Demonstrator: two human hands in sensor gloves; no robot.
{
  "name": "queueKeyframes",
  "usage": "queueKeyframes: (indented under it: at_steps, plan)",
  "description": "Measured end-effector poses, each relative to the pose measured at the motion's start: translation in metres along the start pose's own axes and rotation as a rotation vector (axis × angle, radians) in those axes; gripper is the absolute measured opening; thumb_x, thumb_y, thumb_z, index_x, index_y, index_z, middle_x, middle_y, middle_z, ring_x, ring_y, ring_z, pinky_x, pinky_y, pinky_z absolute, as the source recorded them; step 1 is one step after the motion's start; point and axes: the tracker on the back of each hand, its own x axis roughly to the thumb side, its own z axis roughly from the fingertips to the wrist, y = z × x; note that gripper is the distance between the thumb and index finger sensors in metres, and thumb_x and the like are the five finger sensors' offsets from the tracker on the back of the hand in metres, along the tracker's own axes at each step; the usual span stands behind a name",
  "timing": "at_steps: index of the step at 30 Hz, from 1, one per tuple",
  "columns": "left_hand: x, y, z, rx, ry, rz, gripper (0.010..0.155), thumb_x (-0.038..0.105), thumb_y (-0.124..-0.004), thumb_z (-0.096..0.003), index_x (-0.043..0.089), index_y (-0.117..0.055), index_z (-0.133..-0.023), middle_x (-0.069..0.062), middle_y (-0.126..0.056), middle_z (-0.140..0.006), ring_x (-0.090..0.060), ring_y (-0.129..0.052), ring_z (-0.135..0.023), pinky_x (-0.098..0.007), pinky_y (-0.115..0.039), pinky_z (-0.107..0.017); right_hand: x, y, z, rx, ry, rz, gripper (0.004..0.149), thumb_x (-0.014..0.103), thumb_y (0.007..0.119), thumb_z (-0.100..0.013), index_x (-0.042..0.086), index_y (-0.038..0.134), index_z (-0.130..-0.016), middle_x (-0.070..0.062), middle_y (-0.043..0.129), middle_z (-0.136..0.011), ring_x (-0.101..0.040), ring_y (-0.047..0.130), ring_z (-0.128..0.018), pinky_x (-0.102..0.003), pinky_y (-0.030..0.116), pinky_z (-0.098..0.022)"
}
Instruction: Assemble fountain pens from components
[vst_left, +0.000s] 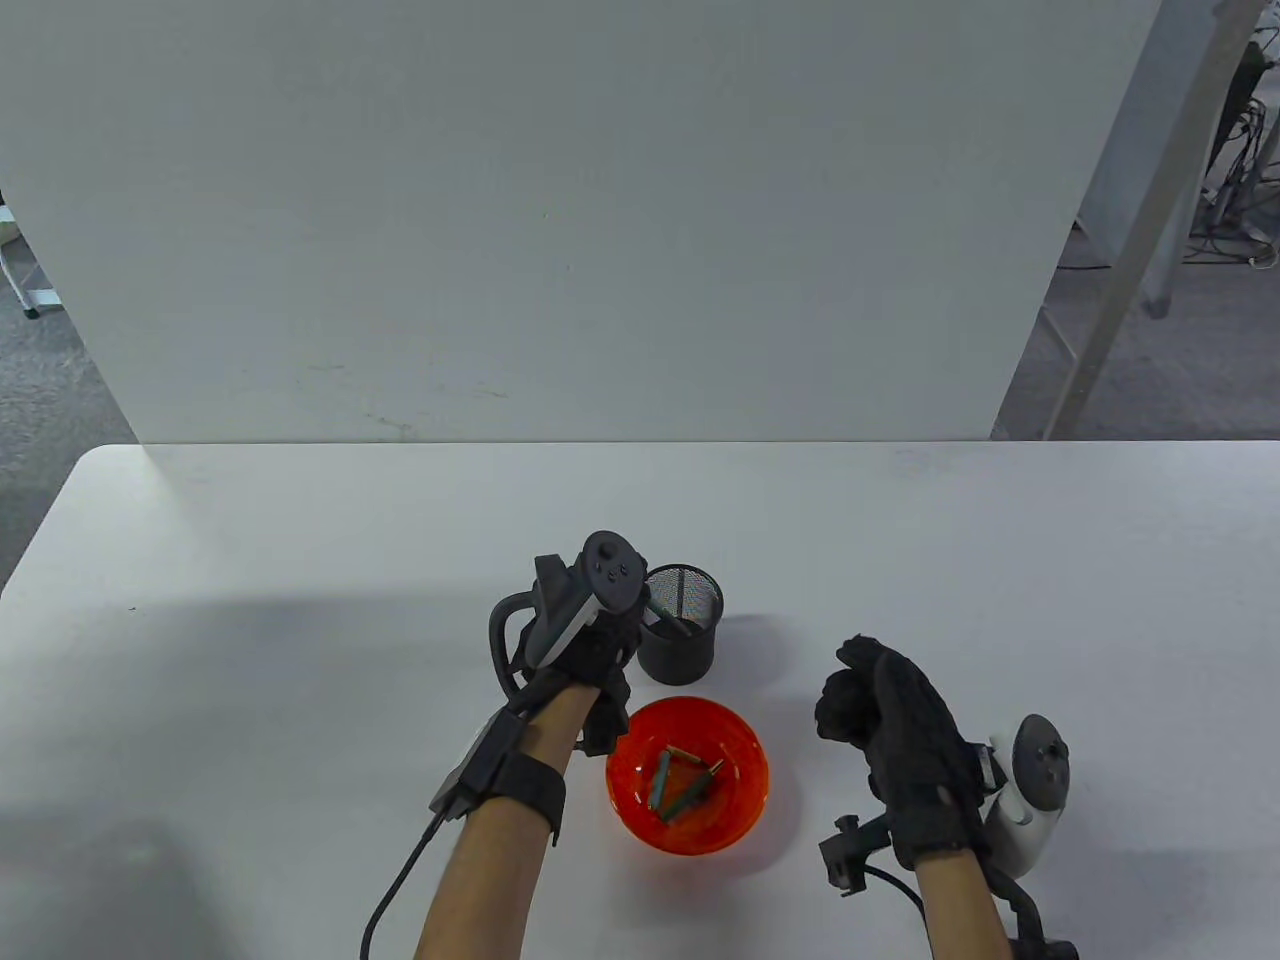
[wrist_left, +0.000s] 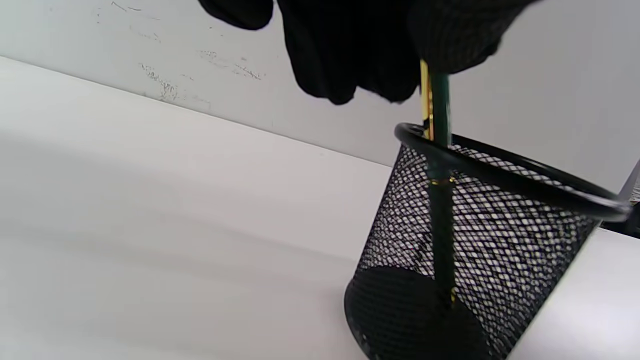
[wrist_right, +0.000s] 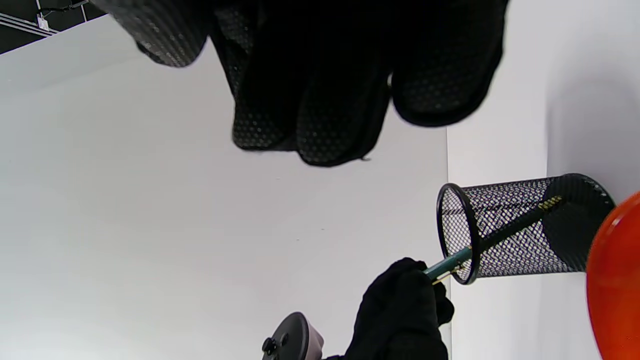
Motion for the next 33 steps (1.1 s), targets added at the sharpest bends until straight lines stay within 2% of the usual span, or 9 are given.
queueKeyframes:
  at_steps: [12,19,23,26,27,29,30,33]
  plan:
    - [0.001,-0.006,0.002,-0.005,-0.003,-0.047,0.046,0.05,-0.069,-0.0592,0.043,-0.067,-0.105,0.013,-0.078,-0.102,-0.015,-0.084,-0.092,-0.053,-0.054,-0.082,0.0,0.0,0.0,0.002,0.001,-0.002,0.052,0.05,0.056,-0.063,0.015,0.069,-0.099,0.002,0.091,-0.074,-0.021,0.095,-0.061,-0.049,0.08,-0.054]
    - [-0.001,-0.001,0.006,-0.004,-0.001,-0.052,0.056,0.054,-0.069,-0.0571,0.04,-0.058,-0.111,0.008,-0.068,-0.11,-0.02,-0.075,-0.099,-0.055,-0.052,-0.082,0.001,0.0,0.0,0.002,-0.001,-0.004,0.052,0.05,0.056,-0.063,0.015,0.069,-0.099,0.002,0.091,-0.074,-0.021,0.095,-0.061,-0.049,0.08,-0.054]
    - [-0.006,0.013,0.018,0.1,-0.053,-0.039,0.061,0.057,-0.069,-0.0551,0.038,-0.056,-0.112,0.004,-0.064,-0.112,-0.023,-0.071,-0.101,-0.056,-0.052,-0.081,0.001,0.0,0.0,0.004,-0.003,-0.012,0.052,0.05,0.056,-0.063,0.015,0.069,-0.099,0.001,0.091,-0.073,-0.021,0.095,-0.061,-0.049,0.08,-0.054]
    - [-0.005,0.025,0.041,0.258,-0.171,-0.003,0.057,0.053,-0.073,-0.0539,0.037,-0.064,-0.108,0.002,-0.07,-0.106,-0.025,-0.076,-0.094,-0.056,-0.055,-0.078,0.001,-0.001,0.0,0.004,-0.007,-0.014,0.052,0.05,0.056,-0.063,0.015,0.069,-0.099,0.002,0.091,-0.073,-0.021,0.095,-0.061,-0.049,0.08,-0.054]
    - [-0.002,0.026,0.047,0.277,-0.225,-0.011,0.054,0.051,-0.075,-0.0532,0.036,-0.069,-0.105,0.002,-0.075,-0.102,-0.024,-0.08,-0.089,-0.055,-0.059,-0.076,0.001,-0.001,0.0,0.004,-0.007,-0.015,0.052,0.05,0.056,-0.063,0.015,0.069,-0.099,0.001,0.091,-0.073,-0.021,0.095,-0.061,-0.049,0.08,-0.054]
    - [0.007,0.026,0.067,0.274,-0.421,-0.047,0.047,0.05,-0.077,-0.0527,0.037,-0.077,-0.098,0.006,-0.081,-0.093,-0.02,-0.086,-0.082,-0.052,-0.065,-0.073,0.002,-0.001,0.001,0.004,-0.01,-0.019,0.052,0.05,0.057,-0.063,0.014,0.069,-0.099,0.001,0.091,-0.073,-0.021,0.095,-0.061,-0.049,0.08,-0.054]
    - [0.012,0.023,0.075,0.237,-0.516,-0.069,0.043,0.048,-0.079,-0.0525,0.036,-0.082,-0.094,0.006,-0.085,-0.089,-0.02,-0.089,-0.077,-0.052,-0.068,-0.071,0.002,-0.001,0.001,0.002,-0.012,-0.018,0.052,0.05,0.057,-0.063,0.015,0.069,-0.099,0.001,0.091,-0.073,-0.021,0.095,-0.061,-0.049,0.08,-0.054]
    - [0.032,0.002,0.093,0.063,-0.634,-0.23,0.041,0.046,-0.083,-0.0512,0.035,-0.087,-0.09,0.005,-0.089,-0.082,-0.02,-0.092,-0.068,-0.047,-0.075,-0.063,0.003,-0.001,0.001,0.004,-0.018,-0.02,0.052,0.05,0.057,-0.063,0.015,0.069,-0.099,0.001,0.091,-0.073,-0.021,0.095,-0.061,-0.049,0.08,-0.054]
